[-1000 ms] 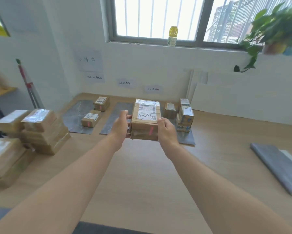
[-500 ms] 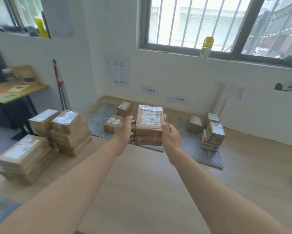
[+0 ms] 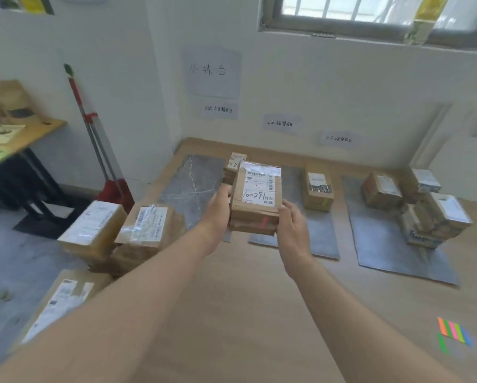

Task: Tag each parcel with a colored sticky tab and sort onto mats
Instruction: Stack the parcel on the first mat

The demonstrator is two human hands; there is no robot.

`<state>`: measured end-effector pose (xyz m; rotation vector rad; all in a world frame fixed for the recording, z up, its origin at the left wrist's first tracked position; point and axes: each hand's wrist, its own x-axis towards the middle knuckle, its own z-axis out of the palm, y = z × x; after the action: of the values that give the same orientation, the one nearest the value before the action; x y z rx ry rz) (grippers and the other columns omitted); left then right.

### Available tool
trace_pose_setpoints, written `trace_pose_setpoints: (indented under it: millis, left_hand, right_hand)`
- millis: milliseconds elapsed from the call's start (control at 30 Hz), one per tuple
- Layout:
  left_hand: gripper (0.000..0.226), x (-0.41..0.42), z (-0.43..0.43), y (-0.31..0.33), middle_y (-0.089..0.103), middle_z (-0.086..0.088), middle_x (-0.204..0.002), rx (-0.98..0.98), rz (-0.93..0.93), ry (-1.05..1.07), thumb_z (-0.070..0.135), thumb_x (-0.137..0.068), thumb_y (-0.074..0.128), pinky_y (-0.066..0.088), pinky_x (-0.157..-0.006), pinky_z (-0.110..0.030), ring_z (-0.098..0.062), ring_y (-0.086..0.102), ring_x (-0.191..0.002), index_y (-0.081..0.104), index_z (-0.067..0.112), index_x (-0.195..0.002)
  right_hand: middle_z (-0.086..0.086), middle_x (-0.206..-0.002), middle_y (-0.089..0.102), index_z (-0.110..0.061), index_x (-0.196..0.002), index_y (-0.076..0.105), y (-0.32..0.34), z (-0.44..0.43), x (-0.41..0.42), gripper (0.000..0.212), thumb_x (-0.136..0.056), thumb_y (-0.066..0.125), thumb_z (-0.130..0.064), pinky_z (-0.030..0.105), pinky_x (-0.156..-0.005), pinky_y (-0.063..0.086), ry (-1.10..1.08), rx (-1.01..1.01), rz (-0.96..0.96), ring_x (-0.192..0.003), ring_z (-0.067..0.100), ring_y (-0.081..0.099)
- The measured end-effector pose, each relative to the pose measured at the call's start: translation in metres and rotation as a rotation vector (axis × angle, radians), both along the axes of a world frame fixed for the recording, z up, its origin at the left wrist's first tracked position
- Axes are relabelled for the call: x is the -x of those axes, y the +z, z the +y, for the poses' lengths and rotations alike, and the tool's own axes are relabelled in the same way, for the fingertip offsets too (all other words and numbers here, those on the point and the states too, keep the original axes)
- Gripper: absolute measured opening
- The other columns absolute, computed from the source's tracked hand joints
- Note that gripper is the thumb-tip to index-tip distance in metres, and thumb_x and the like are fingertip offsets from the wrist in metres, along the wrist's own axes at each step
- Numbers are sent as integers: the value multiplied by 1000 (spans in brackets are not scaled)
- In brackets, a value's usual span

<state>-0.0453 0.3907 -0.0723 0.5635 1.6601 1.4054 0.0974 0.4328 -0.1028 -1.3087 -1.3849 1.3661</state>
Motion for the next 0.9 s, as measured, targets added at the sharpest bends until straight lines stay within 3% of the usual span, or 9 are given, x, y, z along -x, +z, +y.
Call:
trace_pose_setpoints:
  millis: [100, 167, 300, 400, 533, 633, 733, 900]
  left_hand:
    - [36, 34, 22, -2, 68, 6, -77, 18, -32, 32, 41, -105, 32, 45, -64, -25, -9, 60, -69, 57, 28, -82]
    - [40, 51, 37, -2, 70, 8, -72, 26, -52, 15, 44, -105, 30, 46, -67, -27, -11, 60, -71, 58, 27, -82]
    - [50, 80, 67, -7, 72, 10, -65, 47, -61, -25, 47, -104, 26, 45, -58, -24, -7, 63, -57, 65, 20, -87]
    - [55, 97, 91, -11, 71, 5, -77, 33, -100, -9, 50, -104, 25, 45, -68, -29, -13, 60, -69, 67, 14, -100]
    - [56, 114, 123, -19, 71, 11, -63, 9, -105, 39, 46, -106, 22, 48, -68, -28, -13, 61, -71, 67, 16, -93]
    - [53, 126, 150, -29, 72, 9, -72, 1, -117, 65, 45, -107, 24, 47, -62, -26, -10, 62, -69, 68, 16, -101]
    - [54, 144, 180, -42, 73, 3, -91, -2, -115, 107, 44, -107, 24, 48, -68, -27, -12, 64, -78, 66, 13, -121]
    - [54, 170, 233, -70, 74, 4, -91, 7, -110, 159, 43, -107, 23, 48, -70, -26, -9, 64, -79, 65, 13, -125]
  right_hand:
    - [-10, -124, 68, -46, -121, 64, -8, 15, 36, 44, -83, 43, -56, 49, -102, 52, -25, 32, -1, -112, 12, 65]
    - [-13, -119, 70, -49, -112, 67, -3, 24, 51, 37, -85, 42, -49, 44, -100, 53, -28, 31, 2, -111, 12, 65]
    - [-18, -111, 73, -47, -105, 66, 2, 53, 74, 32, -99, 41, -29, 31, -96, 52, -8, 14, 26, -105, 2, 66]
    - [-17, -115, 72, -46, -109, 67, -1, 77, 92, 35, -98, 40, -28, 35, -101, 52, -17, 1, 35, -110, 3, 65]
    - [-16, -110, 74, -48, -104, 70, -9, 111, 114, 40, -100, 37, -26, 38, -100, 53, -14, 31, 53, -108, 6, 67]
    - [-25, -101, 72, -43, -112, 70, -19, 139, 129, 42, -102, 34, -25, 31, -95, 52, -8, 75, 50, -101, 0, 66]
    - [-28, -101, 71, -38, -122, 70, -31, 168, 144, 45, -104, 30, -25, 22, -87, 46, 31, 89, 50, -96, -6, 64]
    - [-20, -116, 72, -45, -123, 68, -64, 222, 177, 45, -100, 30, -36, 35, -106, 46, 68, 147, 60, -115, 7, 63]
